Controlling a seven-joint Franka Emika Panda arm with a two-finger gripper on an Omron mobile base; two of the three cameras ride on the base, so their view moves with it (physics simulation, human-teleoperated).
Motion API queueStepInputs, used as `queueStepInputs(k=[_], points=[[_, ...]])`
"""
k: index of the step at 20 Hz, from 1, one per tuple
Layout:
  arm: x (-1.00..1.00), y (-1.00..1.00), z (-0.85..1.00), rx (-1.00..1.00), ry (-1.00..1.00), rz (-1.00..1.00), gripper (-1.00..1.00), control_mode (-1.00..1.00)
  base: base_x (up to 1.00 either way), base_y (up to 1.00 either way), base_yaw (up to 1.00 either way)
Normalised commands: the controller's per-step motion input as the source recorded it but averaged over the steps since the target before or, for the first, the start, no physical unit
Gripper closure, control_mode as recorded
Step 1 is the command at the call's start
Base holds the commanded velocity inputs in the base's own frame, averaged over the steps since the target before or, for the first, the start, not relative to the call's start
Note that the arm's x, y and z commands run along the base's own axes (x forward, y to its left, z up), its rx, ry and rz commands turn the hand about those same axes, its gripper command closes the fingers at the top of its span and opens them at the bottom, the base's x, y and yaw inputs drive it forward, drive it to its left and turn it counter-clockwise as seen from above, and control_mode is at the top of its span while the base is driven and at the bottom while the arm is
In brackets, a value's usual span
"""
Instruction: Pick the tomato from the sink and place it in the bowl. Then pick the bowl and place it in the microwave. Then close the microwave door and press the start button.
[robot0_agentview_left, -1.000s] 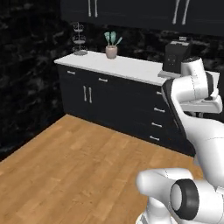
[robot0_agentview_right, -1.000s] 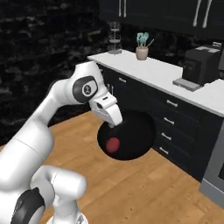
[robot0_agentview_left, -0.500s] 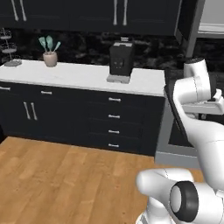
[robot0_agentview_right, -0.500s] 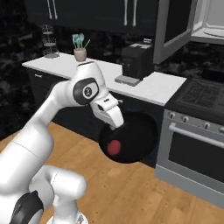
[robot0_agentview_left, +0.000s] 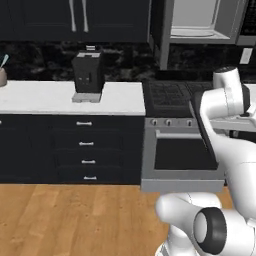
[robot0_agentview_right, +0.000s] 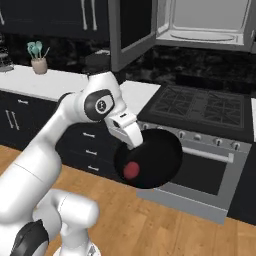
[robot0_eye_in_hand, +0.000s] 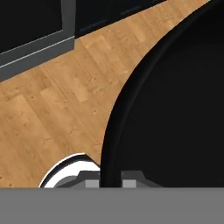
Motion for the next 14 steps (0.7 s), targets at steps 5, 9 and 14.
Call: queueStepInputs(k=[5,9,14], points=[[0.0,0.0,0.0,0.0,0.0,0.0,1.0,1.0,0.72,-0.26,-0.28],[0.0,0.0,0.0,0.0,0.0,0.0,1.0,1.0,0.98,-0.03,-0.19],[0.0,0.0,0.0,0.0,0.0,0.0,1.0,1.0,0.77,-0.42,-0.02]])
